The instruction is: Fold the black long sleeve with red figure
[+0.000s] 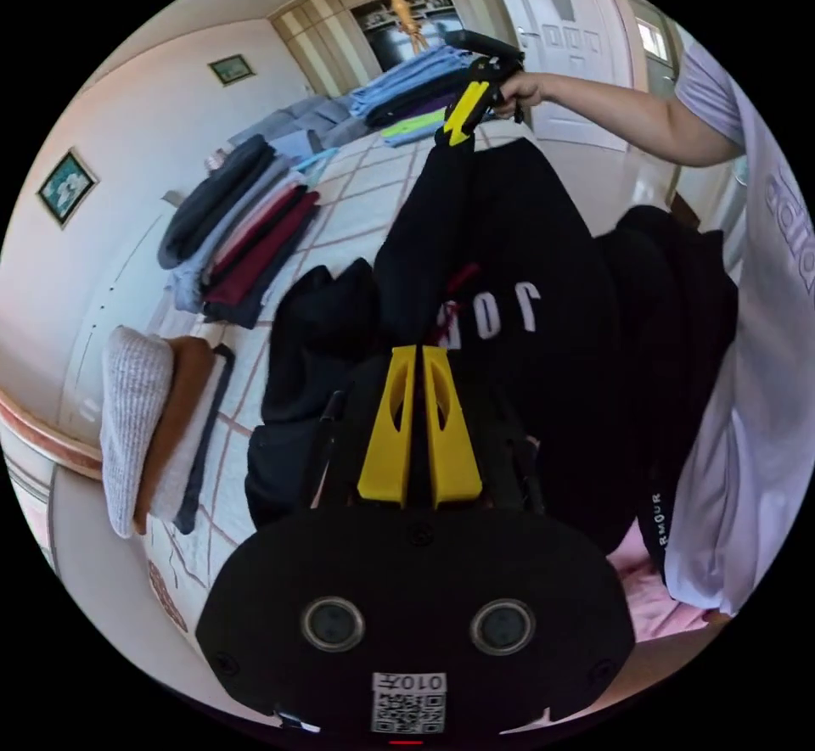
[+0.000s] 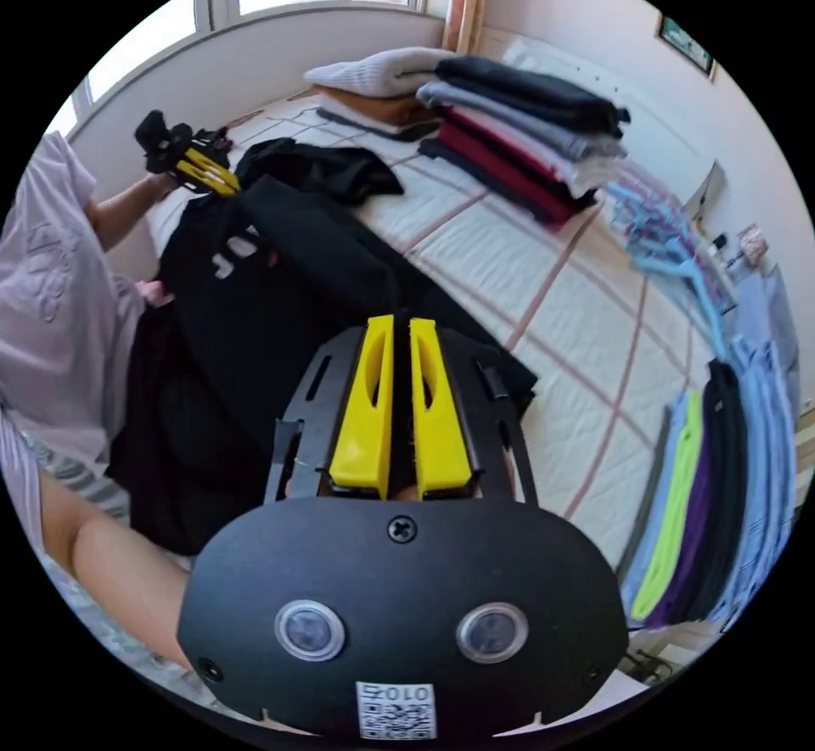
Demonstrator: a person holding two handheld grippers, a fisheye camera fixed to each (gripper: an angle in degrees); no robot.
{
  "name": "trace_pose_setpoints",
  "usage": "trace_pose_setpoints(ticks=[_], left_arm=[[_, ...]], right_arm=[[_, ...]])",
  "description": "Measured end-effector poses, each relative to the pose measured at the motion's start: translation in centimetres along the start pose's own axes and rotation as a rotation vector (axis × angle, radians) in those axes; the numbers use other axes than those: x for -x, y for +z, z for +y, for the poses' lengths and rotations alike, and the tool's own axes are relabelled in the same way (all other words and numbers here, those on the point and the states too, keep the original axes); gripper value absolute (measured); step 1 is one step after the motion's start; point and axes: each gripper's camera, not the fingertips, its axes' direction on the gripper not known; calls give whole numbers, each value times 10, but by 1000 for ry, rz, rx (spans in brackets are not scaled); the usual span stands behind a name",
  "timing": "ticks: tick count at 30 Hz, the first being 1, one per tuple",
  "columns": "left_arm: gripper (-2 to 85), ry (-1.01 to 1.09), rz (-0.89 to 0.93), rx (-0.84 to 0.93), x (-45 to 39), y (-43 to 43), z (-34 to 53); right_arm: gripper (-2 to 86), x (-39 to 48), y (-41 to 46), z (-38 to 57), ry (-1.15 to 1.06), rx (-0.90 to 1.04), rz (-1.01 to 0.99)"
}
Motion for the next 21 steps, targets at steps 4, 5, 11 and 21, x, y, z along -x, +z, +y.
trace_pose_setpoints(ticks=[4,5,11,21], left_arm=[[81,-83,165,-45,26,-12,-4],[88,-126,148,-86,38,-21,-4],[167,-577,36,-147,210,6,-1],[139,-327,527,144,265,203,-132]], right_arm=[[68,15,-4,38,61,58,-44],[75,21,-22,38,50,-45,-22],[80,35,-50,11,119,-283,129],[51,87,-14,41,244,-407,70]])
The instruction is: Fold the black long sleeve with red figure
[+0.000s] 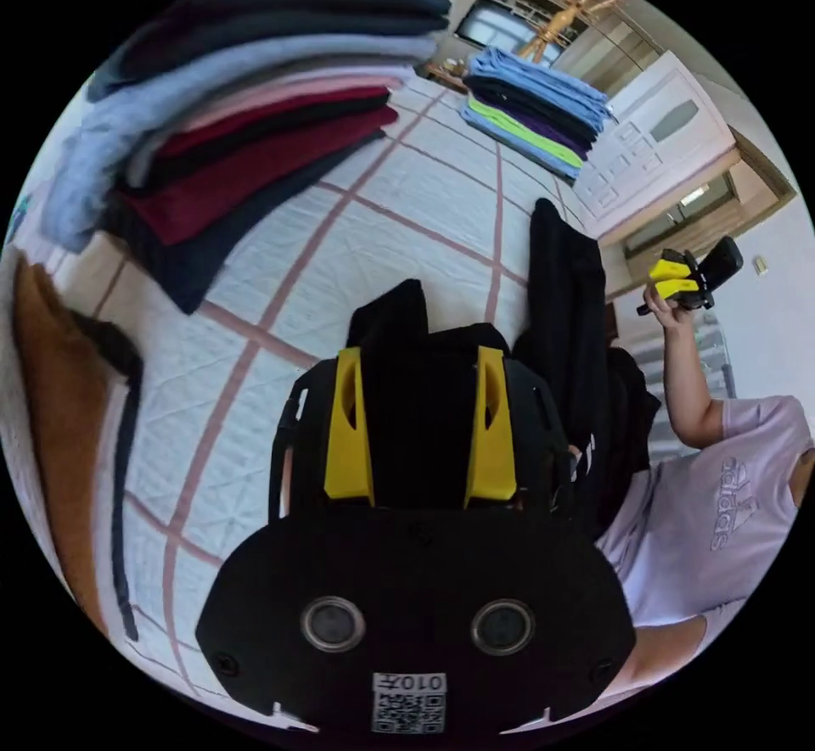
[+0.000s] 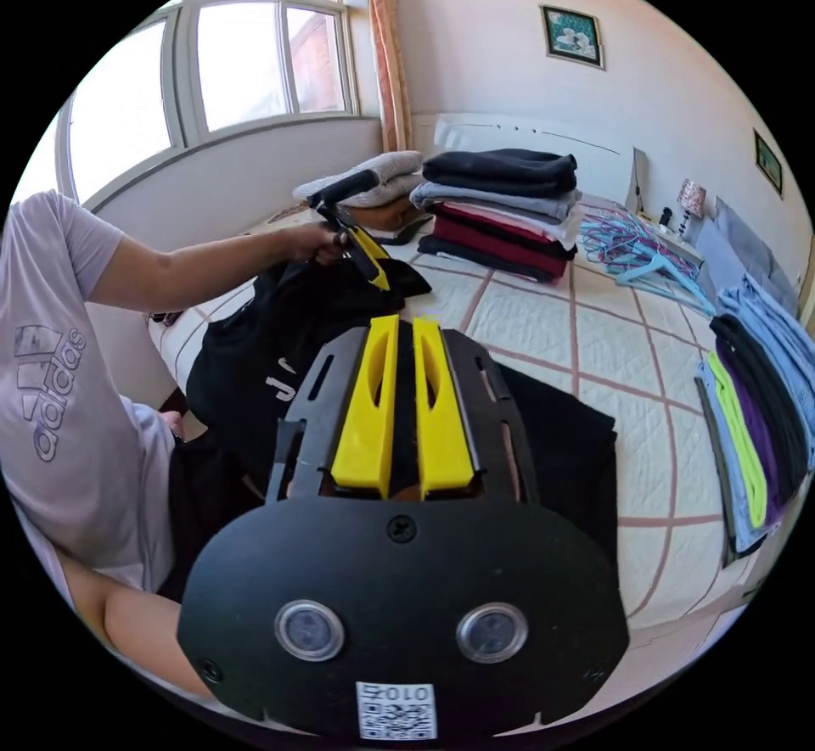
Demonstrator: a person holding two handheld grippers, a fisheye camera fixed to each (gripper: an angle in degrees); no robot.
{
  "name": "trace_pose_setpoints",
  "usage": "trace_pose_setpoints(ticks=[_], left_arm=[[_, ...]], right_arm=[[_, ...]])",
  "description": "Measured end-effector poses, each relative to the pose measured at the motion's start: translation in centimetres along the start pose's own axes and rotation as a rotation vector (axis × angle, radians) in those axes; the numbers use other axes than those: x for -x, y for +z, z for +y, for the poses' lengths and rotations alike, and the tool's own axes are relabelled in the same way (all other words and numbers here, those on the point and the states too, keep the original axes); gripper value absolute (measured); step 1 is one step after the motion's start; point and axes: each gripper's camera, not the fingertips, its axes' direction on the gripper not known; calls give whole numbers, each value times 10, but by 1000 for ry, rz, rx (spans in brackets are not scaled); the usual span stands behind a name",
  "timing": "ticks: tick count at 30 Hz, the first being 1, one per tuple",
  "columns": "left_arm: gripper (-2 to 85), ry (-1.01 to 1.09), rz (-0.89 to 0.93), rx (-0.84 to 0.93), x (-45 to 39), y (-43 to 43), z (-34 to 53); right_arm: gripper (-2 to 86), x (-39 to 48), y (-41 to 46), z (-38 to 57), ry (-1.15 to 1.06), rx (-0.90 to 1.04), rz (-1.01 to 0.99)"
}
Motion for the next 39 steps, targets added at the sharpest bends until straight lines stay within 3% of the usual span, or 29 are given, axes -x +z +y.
trace_pose_setpoints(ticks=[2,5,9,13,16,20,24,28,33,35,39], left_arm=[[105,51,-113,28,-13,-1,-8],[67,144,-84,-8,-27,-39,-13],[43,194,-204,-223,-39,-159,-16],[29,75,-541,-487,-37,-273,7],[23,48,-656,-580,-31,-307,26],[22,22,-592,-522,-18,-287,43],[20,-175,-666,-379,0,-229,78],[19,-92,-623,-435,-20,-221,104],[17,15,-626,-500,-47,-279,97],[16,45,-662,-486,-50,-301,85],[17,-37,-669,-421,-21,-347,56]], right_arm=[[46,2,1,16,39,24,7],[45,3,-6,29,67,16,6],[43,8,-10,32,74,22,35],[43,17,-8,23,71,22,71],[47,19,0,20,111,47,100],[111,21,12,18,163,82,120],[154,15,16,12,180,173,265],[156,-16,17,-4,95,294,463],[151,-70,34,-32,-25,394,399],[122,-95,51,-49,-87,475,219],[61,-113,43,-99,-229,506,120]])
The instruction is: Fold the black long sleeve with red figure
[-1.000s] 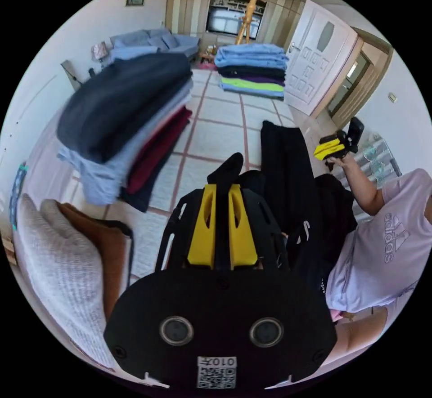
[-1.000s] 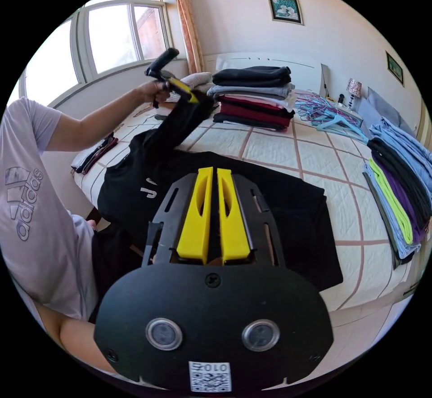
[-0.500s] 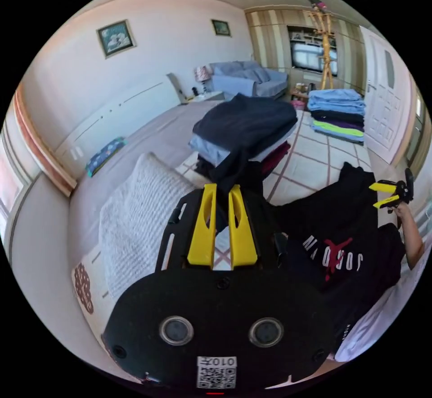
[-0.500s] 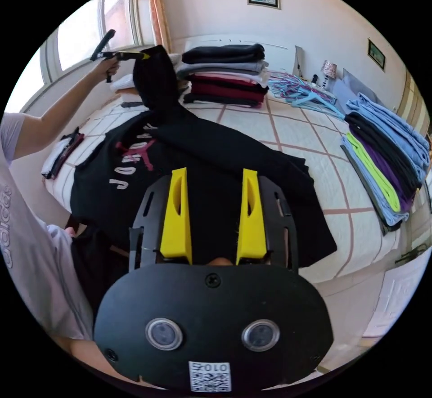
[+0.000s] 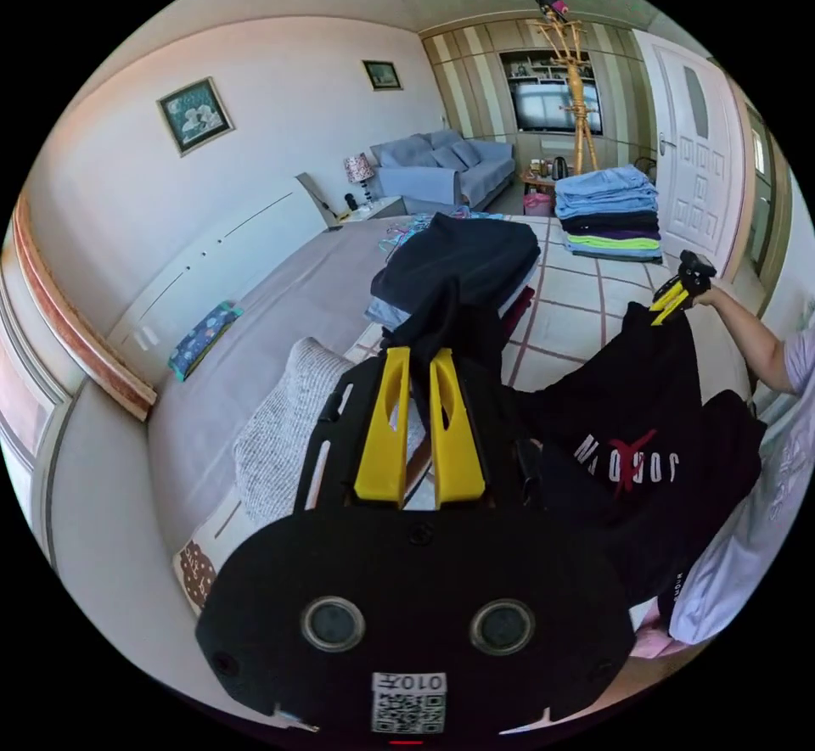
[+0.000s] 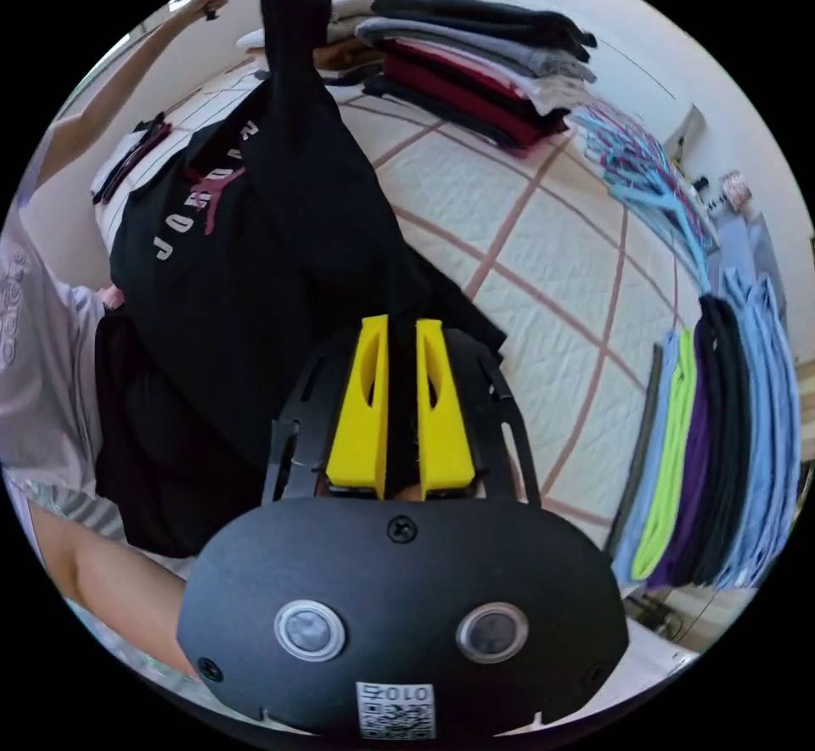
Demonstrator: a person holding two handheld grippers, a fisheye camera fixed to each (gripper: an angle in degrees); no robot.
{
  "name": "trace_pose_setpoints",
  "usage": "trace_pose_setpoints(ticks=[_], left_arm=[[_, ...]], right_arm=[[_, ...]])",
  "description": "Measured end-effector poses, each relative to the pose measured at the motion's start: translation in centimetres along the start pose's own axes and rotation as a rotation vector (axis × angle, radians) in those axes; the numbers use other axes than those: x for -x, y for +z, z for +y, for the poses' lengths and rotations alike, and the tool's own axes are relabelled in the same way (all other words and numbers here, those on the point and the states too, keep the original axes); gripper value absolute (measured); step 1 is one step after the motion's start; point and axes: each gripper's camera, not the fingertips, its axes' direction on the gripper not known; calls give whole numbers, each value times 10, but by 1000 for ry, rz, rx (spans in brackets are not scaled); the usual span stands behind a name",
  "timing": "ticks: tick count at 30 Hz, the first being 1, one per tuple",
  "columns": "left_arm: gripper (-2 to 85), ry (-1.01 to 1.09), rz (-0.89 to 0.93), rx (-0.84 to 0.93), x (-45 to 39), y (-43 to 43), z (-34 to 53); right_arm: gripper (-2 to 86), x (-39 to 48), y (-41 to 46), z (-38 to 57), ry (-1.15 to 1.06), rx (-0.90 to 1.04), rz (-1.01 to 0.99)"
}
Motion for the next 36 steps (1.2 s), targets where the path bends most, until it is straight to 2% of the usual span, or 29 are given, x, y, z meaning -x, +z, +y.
trace_pose_setpoints(ticks=[3,6,8,12,15,18,20,23,26,27,29,31,33,35,36], left_arm=[[18,-137,-20,69,50,9,-13],[19,-213,-86,83,74,15,-12],[20,-257,-148,84,75,16,-6],[22,-244,-326,136,52,23,8],[22,-135,-377,185,28,27,9],[23,-82,-412,158,10,11,13],[23,-78,-393,91,-1,-7,18],[23,-83,-307,67,-19,-28,32],[24,84,-185,12,-72,-41,55],[25,104,-118,70,-85,-34,64],[28,36,-35,212,-81,-9,80],[37,-124,-3,352,-54,26,121],[47,-252,-24,427,-26,44,159],[60,-409,25,447,7,55,203],[73,-515,110,461,28,61,233]], right_arm=[[50,-43,-30,-42,-48,-31,61],[48,-99,-29,-104,37,-17,103],[48,-121,11,-160,70,149,83],[59,-123,82,-198,141,306,112],[68,-133,80,-177,248,166,43],[69,-148,50,-125,381,33,-12],[70,-143,16,-74,480,-47,43],[73,-100,-14,-22,489,-82,92],[76,-37,-20,23,522,-55,144],[77,-23,-19,31,527,-56,152],[82,33,-9,58,544,-69,179],[99,62,5,77,593,-49,206],[122,75,22,95,679,-8,200],[138,76,38,121,828,-29,134],[139,75,41,127,867,-52,108]])
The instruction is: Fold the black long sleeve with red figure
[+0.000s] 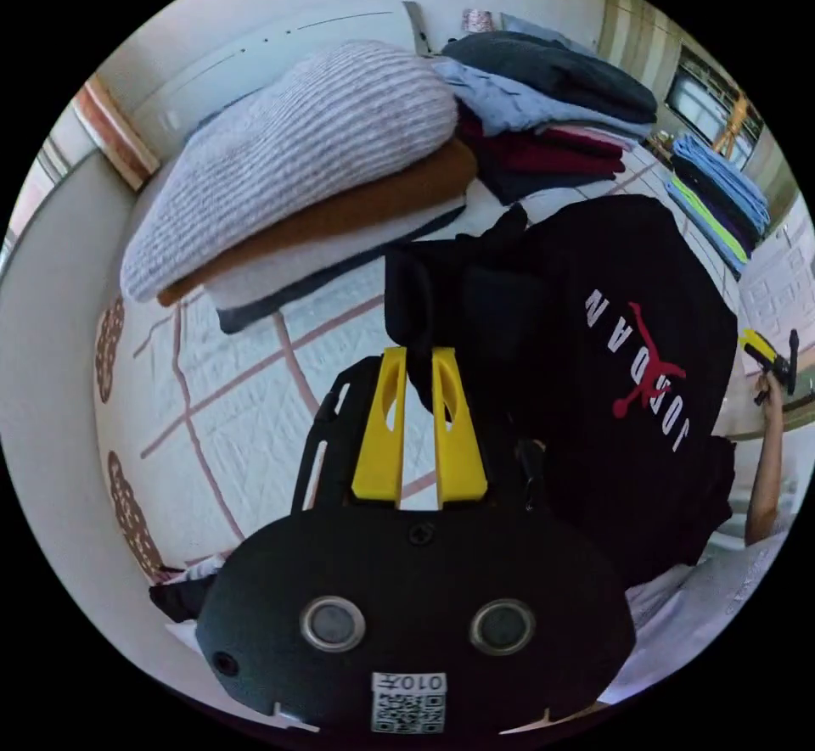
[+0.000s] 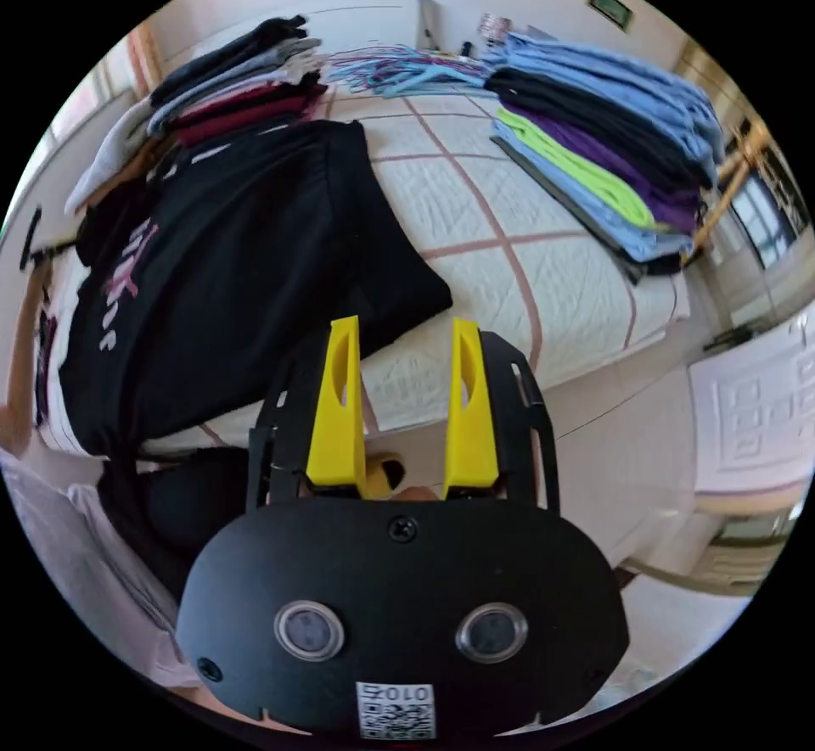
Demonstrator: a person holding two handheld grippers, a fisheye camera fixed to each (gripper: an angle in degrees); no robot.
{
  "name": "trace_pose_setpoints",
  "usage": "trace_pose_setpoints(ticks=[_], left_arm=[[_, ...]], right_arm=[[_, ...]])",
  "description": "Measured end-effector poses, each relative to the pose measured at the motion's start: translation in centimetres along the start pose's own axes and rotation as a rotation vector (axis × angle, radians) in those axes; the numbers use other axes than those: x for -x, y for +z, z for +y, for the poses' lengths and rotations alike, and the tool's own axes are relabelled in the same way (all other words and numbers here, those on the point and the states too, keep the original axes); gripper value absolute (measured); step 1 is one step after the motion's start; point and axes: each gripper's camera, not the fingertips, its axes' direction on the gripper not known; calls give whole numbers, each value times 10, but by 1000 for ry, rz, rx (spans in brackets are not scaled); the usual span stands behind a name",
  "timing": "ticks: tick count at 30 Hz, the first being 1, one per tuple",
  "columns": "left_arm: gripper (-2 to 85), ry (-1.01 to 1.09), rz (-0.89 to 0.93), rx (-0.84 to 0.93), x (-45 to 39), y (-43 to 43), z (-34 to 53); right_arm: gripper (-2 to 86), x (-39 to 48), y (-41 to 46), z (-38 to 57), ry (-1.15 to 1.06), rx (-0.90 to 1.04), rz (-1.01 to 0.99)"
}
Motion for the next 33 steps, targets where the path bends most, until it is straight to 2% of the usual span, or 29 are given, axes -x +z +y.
trace_pose_setpoints(ticks=[1,3,6,8,10,13,16,19,21,25,28,31,33], left_arm=[[83,-61,148,2,28,6,14],[93,-153,298,-96,57,-5,45],[104,-250,277,-217,77,-31,101],[108,-238,260,-226,72,-42,127],[110,-107,275,-116,40,-42,142],[114,14,272,2,-7,-35,167],[115,104,123,-24,-41,-47,192],[121,155,-36,-34,-51,-58,197],[127,115,-82,-31,-35,-63,191],[130,-43,13,-168,33,-80,168],[116,-124,144,-166,73,-66,146],[84,-106,273,-122,84,-48,128],[59,-64,251,-105,79,-47,124]], right_arm=[[140,-10,7,4,76,-15,-74],[138,-21,18,7,173,-38,-184],[129,-26,38,2,293,-77,-303],[99,-14,55,-10,332,-26,-232],[56,0,52,-16,297,-7,-142],[45,12,36,-12,248,-73,-24],[43,-12,77,1,328,33,-126],[43,-8,95,18,326,-27,-163],[42,1,94,22,325,-26,-120],[45,24,80,42,343,-68,14],[46,49,61,66,302,-130,41],[44,79,53,96,255,-148,122],[40,93,53,116,250,-151,170]])
